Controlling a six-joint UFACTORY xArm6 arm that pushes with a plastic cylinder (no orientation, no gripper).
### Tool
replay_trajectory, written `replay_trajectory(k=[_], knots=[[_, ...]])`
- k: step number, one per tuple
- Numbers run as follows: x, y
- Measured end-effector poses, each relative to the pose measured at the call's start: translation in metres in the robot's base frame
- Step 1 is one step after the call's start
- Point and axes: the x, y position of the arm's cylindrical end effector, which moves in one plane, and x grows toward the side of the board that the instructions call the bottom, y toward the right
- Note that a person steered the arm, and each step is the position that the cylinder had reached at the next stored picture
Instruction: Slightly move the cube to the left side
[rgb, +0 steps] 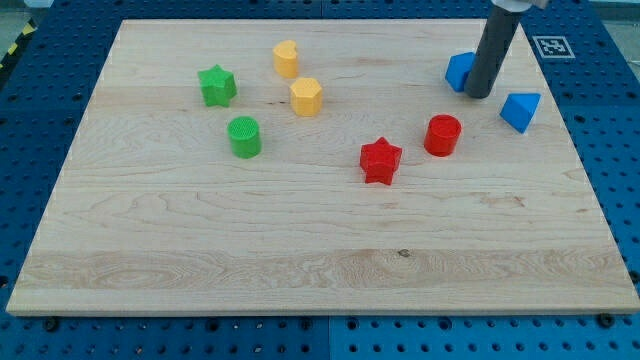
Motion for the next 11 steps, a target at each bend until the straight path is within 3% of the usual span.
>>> replay_trajectory(k=[3,7,11], knots=[[-0.064,0.068],[-0.064,0.005],[-0.06,0.025]])
